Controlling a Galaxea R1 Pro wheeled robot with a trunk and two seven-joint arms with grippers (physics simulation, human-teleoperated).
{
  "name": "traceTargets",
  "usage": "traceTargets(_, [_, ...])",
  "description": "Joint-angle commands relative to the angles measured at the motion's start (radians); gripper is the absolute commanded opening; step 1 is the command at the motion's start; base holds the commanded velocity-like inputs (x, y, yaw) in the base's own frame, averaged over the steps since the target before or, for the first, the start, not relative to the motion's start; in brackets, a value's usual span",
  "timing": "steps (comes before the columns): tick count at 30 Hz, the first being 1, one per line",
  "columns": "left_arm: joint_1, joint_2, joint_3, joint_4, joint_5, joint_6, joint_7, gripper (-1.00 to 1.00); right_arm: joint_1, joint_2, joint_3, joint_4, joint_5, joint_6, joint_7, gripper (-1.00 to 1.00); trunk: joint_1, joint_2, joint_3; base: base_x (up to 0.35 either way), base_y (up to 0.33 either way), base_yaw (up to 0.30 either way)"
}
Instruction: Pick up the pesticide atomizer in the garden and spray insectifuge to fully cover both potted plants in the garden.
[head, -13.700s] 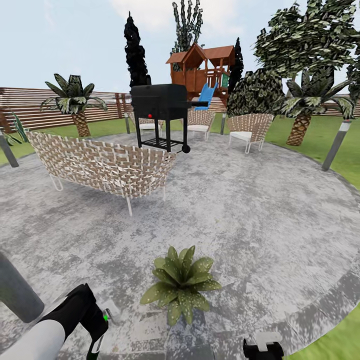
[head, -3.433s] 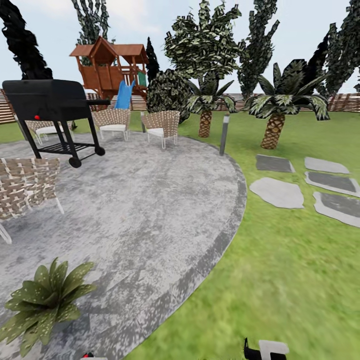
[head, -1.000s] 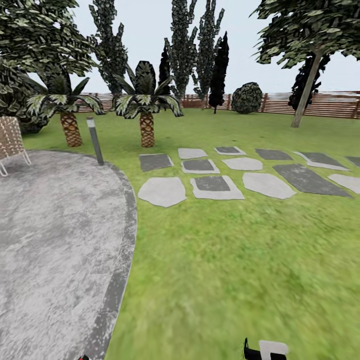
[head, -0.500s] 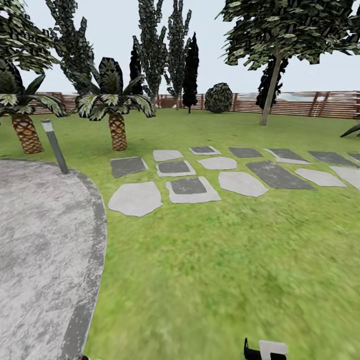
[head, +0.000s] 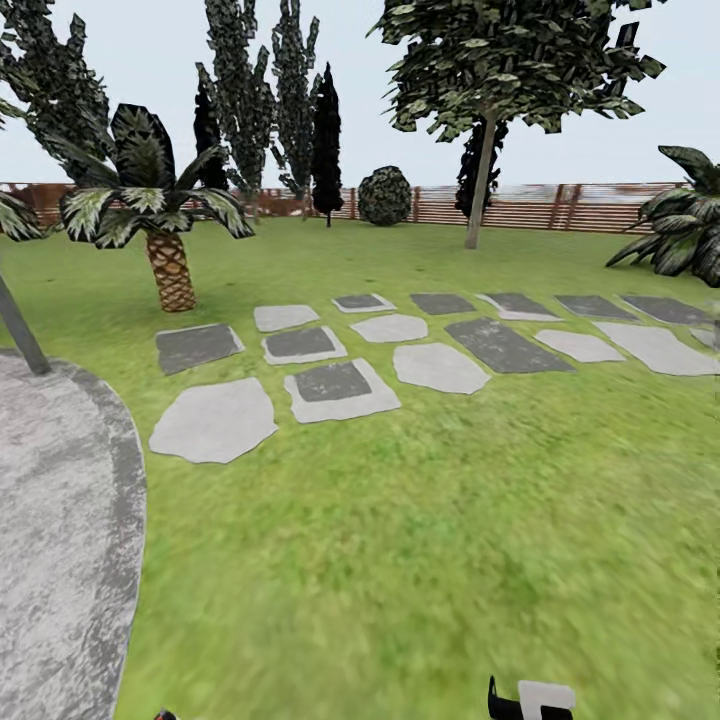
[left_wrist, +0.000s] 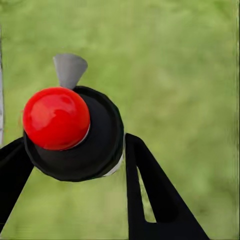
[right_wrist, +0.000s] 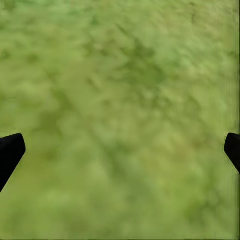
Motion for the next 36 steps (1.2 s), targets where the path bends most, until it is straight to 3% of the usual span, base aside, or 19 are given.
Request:
traceTargets(1, [0.000, 0.000, 0.009, 0.000, -0.010, -0.004, 0.000, -1.00, -0.001, 0.000, -0.008, 0.001, 0.011, -0.002, -0.005, 1.00, 0.000, 0.000, -0.001, 0.338, 0.000, -0.300])
traceTargets(36, [0.000, 0.002, 0.011, 0.001, -0.010, -0.004, 0.000, -1.00, -0.001, 0.001, -0.008, 0.001, 0.011, -0.002, -0.005, 1.00, 0.000, 0.000, -0.001, 0.338, 0.000, -0.300])
